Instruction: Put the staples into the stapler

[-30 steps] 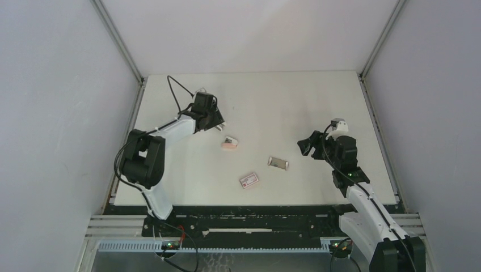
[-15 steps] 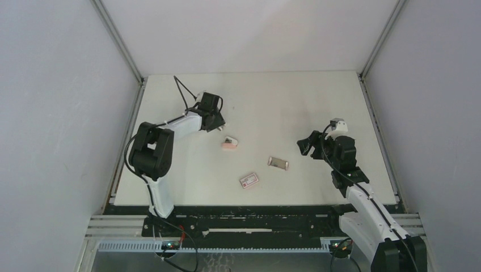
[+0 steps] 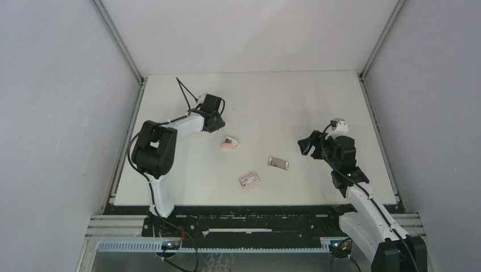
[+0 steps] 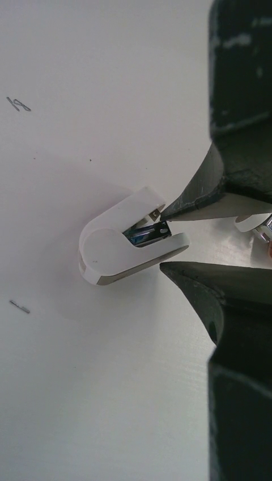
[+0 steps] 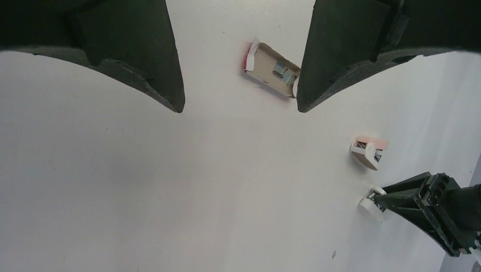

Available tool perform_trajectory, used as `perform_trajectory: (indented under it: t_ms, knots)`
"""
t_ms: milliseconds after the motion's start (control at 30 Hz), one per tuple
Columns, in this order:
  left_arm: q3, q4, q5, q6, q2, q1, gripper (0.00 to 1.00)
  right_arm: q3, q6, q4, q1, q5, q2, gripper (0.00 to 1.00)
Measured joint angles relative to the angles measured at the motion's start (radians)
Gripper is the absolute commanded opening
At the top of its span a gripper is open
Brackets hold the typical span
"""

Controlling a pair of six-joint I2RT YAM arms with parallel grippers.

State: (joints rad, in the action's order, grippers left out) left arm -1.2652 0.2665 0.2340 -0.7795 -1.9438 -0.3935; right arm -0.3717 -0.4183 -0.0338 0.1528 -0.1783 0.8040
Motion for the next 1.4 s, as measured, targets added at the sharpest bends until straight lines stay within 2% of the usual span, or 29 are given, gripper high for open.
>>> perform_trajectory:
  t_ms: [67, 233, 433, 600, 833, 933, 1000, 1133, 1267, 1400]
  knots:
    - [0.000, -0.001, 0.000, 0.000, 0.000, 0.000, 0.33, 0.000, 0.000, 0.000, 0.000, 0.002, 0.000, 0.72]
    - [0.000, -0.008, 0.000, -0.005, 0.000, 0.000, 0.19, 0.000, 0.000, 0.000, 0.000, 0.013, 0.000, 0.72]
    - [0.004, -0.021, 0.000, -0.005, 0.002, 0.000, 0.15, 0.000, 0.000, 0.000, 0.000, 0.021, 0.000, 0.72]
    - [0.039, -0.030, -0.003, -0.003, 0.029, 0.000, 0.00, 0.000, 0.000, 0.000, 0.000, 0.024, 0.000, 0.72]
    - [0.155, -0.056, -0.040, 0.018, 0.122, 0.000, 0.00, 0.000, 0.000, 0.000, 0.000, 0.018, 0.000, 0.74]
    - [0.256, -0.096, -0.082, 0.039, 0.216, 0.000, 0.00, 0.000, -0.001, -0.002, 0.001, -0.009, 0.002, 0.85]
    - [0.331, -0.137, -0.116, 0.050, 0.293, -0.001, 0.00, 0.000, -0.006, -0.014, 0.003, -0.026, 0.005, 0.87]
    - [0.468, -0.198, -0.176, 0.077, 0.474, -0.008, 0.00, 0.000, -0.010, -0.059, 0.022, -0.075, 0.017, 0.90]
    - [0.531, -0.236, -0.257, 0.114, 0.600, -0.023, 0.00, -0.008, -0.024, -0.097, 0.074, -0.163, 0.056, 0.90]
    - [0.584, -0.271, -0.328, 0.148, 0.700, -0.100, 0.00, -0.085, -0.096, -0.105, 0.158, -0.245, 0.146, 0.89]
